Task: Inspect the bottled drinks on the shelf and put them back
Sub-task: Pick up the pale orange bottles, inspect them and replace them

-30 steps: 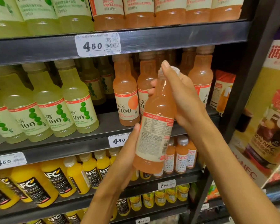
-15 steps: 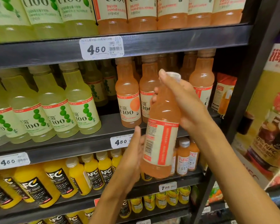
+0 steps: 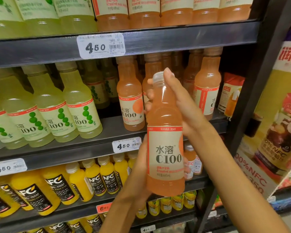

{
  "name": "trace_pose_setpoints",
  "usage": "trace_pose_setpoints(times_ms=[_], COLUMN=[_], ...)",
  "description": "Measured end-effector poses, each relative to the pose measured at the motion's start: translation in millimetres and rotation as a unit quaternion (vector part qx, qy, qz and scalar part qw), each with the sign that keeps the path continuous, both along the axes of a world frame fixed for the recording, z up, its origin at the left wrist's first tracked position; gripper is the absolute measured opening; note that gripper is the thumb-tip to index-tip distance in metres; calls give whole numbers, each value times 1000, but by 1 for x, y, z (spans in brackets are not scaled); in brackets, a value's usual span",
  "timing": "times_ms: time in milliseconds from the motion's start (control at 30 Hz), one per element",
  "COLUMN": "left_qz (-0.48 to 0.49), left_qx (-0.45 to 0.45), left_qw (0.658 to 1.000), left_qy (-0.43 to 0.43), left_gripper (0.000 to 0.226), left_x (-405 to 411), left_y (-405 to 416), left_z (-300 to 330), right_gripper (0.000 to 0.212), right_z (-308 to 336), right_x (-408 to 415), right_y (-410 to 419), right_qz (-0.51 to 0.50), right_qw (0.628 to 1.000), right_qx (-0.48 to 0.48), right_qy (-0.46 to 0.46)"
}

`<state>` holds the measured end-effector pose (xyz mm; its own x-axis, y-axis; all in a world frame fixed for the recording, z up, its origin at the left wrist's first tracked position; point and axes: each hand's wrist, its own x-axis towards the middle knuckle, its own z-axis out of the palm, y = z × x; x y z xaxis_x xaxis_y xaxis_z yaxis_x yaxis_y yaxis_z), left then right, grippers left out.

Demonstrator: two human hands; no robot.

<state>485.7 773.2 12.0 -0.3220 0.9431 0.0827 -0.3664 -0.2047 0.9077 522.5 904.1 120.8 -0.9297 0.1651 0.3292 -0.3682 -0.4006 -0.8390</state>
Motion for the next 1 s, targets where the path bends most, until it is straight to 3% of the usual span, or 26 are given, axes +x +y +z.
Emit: trace_pose_setpoints(times_ms=[100, 200, 267, 400, 467, 667, 767, 833, 1000], left_qz=[72, 118, 113, 20, 6, 104, 99, 45, -115], left_qx=[-16, -6, 3, 2, -7, -14, -17, -2, 23], left_qw=[995, 990, 993, 1000, 1000, 988, 992, 999, 982], left_qy=[73, 74, 43, -18, -26, 112, 72, -5, -150], left_gripper=[65, 69, 69, 68, 71, 63, 71, 75, 76], left_x=[-6, -2, 0, 0, -1, -6, -6, -6, 2], left_y=[-5, -2, -2, -6, -5, -6, -6, -8, -10], left_z=[5, 7, 7, 4, 1, 2, 5, 8, 8], right_gripper=[30, 27, 29, 30, 24, 18, 29, 33, 19], right_z=[3, 3, 5, 5, 2, 2, 1, 4, 2], right_x=[3, 0, -2, -5, -8, -8, -7, -7, -12], right_y=[0, 1, 4, 8, 9, 9, 8, 8, 6], right_qz=[-140, -179, -135, 31, 63, -146, -146, -98, -1], right_qw=[987, 980, 987, 998, 994, 985, 985, 991, 997], right_qx=[80, 87, 81, -56, -84, 51, 43, 30, -58], right_qy=[3, -13, -22, -15, -17, -77, -86, -80, -44])
